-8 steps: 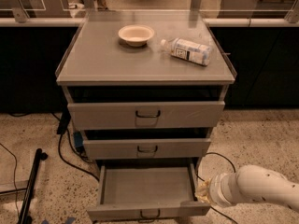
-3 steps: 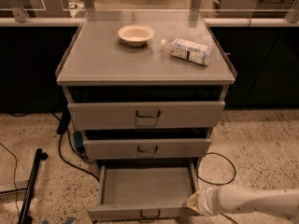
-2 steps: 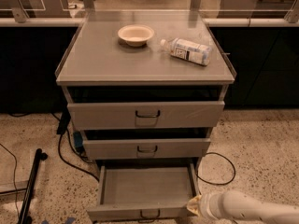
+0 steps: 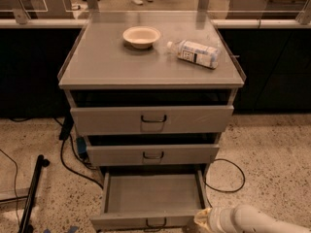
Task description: Close bottom drawer
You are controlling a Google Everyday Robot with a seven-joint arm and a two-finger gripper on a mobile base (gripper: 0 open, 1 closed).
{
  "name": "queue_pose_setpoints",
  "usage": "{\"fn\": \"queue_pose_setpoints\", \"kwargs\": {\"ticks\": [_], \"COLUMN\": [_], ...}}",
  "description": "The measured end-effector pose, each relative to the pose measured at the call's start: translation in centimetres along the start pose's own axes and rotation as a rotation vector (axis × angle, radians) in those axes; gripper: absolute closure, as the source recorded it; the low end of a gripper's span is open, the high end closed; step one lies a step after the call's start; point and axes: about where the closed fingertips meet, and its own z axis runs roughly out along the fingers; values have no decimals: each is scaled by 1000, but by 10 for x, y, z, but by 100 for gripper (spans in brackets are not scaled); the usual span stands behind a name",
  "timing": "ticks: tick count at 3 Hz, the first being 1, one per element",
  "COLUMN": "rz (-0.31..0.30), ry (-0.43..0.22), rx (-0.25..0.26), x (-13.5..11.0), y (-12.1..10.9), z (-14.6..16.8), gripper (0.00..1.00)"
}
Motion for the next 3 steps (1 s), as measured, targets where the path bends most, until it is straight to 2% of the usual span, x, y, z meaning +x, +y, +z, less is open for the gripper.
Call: {"fn": "queue_pose_setpoints", "kwargs": {"ticks": [3], "rz": [9], "ry": [41], "rx": [-39], "x": [31], "y": [11], "z": [62], "gripper": [100]}}
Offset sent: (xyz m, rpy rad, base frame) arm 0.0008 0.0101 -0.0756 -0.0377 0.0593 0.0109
